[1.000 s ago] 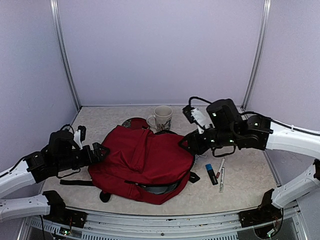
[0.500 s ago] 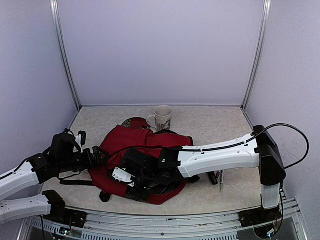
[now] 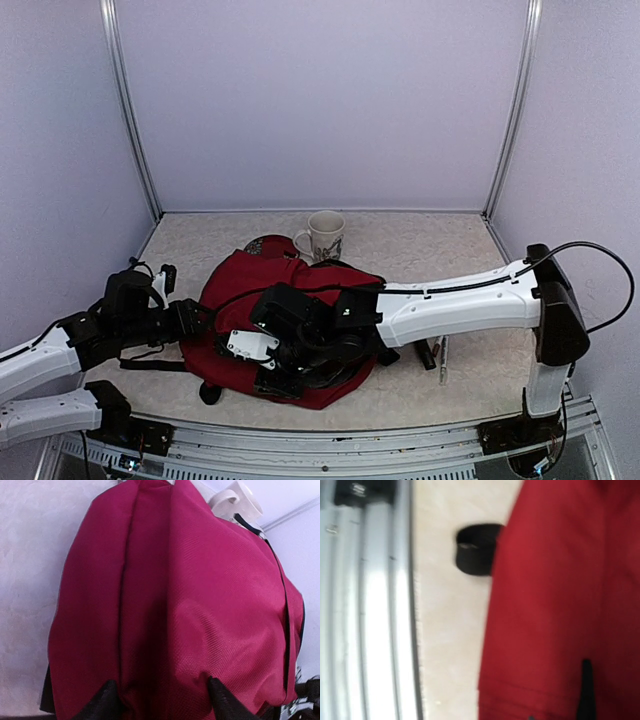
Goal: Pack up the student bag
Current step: Pick up the largest pocket of the bag from the student bag.
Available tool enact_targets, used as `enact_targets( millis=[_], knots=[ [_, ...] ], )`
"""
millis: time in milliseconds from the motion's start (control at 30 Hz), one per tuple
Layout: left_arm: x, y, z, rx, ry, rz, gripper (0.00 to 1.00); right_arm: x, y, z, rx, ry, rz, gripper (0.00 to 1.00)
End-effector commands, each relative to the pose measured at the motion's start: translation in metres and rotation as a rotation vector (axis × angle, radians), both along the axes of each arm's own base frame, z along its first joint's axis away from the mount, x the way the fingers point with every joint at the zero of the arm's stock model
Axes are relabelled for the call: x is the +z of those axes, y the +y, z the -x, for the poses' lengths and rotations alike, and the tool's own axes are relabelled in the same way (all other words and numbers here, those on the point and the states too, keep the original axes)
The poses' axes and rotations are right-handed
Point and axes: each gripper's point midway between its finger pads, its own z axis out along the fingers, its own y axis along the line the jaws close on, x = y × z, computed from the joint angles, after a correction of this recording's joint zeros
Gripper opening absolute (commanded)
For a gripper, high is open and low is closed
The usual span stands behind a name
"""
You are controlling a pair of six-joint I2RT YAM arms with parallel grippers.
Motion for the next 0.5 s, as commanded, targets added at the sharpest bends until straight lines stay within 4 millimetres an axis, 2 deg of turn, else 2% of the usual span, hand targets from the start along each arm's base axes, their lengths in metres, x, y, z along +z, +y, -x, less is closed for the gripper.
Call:
enact_targets(
  millis=[0,67,133,267,467],
  knots=[
    [0.004,-0.006,0.001,-0.036,-0.017,0.028,0.40,0.042,0.007,-0.008,0.026,-0.016,-0.155,0.38],
    [0.005,-0.006,0.001,-0.032,-0.022,0.030,0.25,0.031,0.005,-0.021,-0.024,-0.047,-0.121,0.37],
    [0.007,-0.005,0.001,-0.028,-0.027,0.031,0.17,0.017,0.004,-0.027,-0.050,-0.068,-0.071,0.37],
    [0.007,-0.004,0.001,-0.024,-0.030,0.030,0.15,-0.009,0.008,-0.029,-0.050,-0.129,0.014,0.38],
    [0.008,-0.004,0.000,-0.027,-0.033,0.025,0.15,-0.018,0.010,-0.042,-0.067,-0.270,0.085,0.35]
  ],
)
